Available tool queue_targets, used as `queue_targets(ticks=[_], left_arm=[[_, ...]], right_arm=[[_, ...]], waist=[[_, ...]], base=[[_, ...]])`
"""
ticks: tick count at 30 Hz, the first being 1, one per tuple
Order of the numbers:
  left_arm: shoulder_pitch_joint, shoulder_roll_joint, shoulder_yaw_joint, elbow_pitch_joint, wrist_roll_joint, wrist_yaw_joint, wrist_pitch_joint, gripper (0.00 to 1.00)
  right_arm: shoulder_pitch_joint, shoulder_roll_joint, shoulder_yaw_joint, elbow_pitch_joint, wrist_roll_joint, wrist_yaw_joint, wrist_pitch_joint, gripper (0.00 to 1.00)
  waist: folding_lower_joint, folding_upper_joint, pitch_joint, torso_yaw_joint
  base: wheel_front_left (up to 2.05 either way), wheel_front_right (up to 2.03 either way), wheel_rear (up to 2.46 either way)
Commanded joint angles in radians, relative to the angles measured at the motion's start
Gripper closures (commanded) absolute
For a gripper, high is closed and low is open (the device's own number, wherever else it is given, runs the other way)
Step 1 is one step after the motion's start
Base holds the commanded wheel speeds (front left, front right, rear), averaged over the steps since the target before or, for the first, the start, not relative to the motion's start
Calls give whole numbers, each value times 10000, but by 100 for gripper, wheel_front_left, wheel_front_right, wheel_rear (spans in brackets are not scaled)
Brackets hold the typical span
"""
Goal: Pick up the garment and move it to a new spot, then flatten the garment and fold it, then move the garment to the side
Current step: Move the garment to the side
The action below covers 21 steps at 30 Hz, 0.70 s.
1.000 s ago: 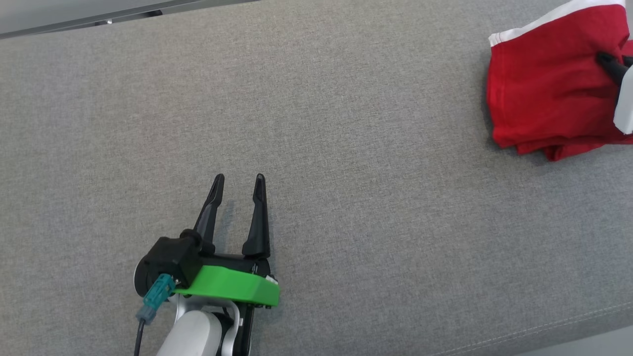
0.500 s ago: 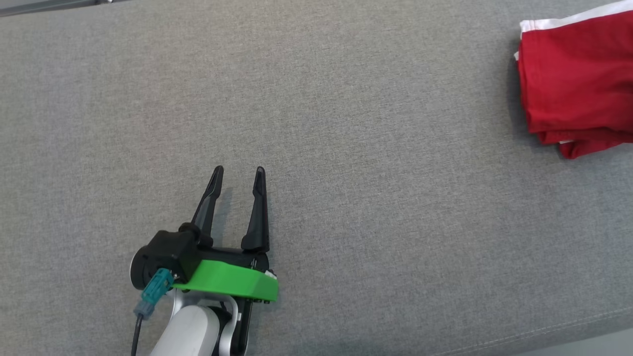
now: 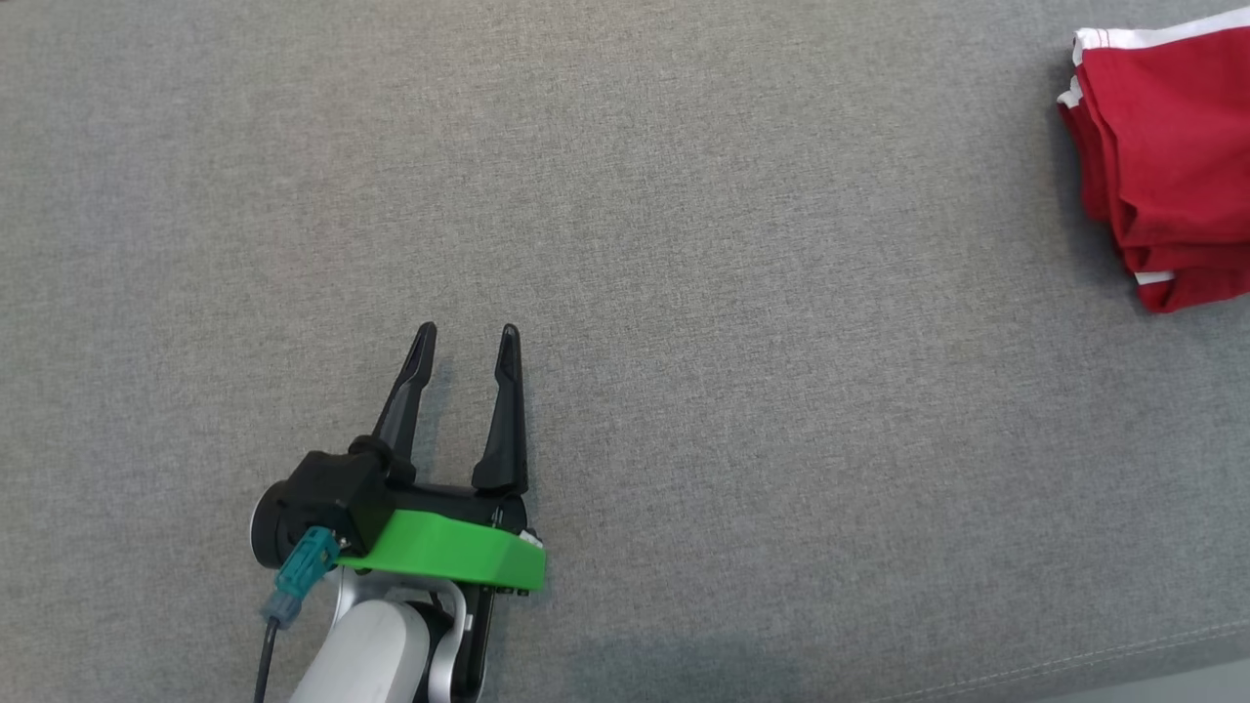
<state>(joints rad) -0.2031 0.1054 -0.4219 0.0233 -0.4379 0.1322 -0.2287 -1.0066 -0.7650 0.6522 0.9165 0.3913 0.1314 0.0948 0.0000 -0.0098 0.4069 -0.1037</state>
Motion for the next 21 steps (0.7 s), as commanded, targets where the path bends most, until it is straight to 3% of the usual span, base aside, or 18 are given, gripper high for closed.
queue_targets(ticks=[1,12,21], left_arm=[[-173,65,8,-30,-2,46,-10,0],[-134,198,29,-56,-38,151,42,0],[18,259,76,14,-108,212,43,0]], right_arm=[[-110,51,17,163,-160,-14,-134,0],[-160,647,-139,1411,-252,-14,-1015,0],[-568,1003,-228,1571,16,-14,-1616,0]], waist=[[0,98,-1,-13],[0,98,-39,-194],[0,98,-497,-406]], base=[[0,0,0],[0,0,0],[0,0,0]])
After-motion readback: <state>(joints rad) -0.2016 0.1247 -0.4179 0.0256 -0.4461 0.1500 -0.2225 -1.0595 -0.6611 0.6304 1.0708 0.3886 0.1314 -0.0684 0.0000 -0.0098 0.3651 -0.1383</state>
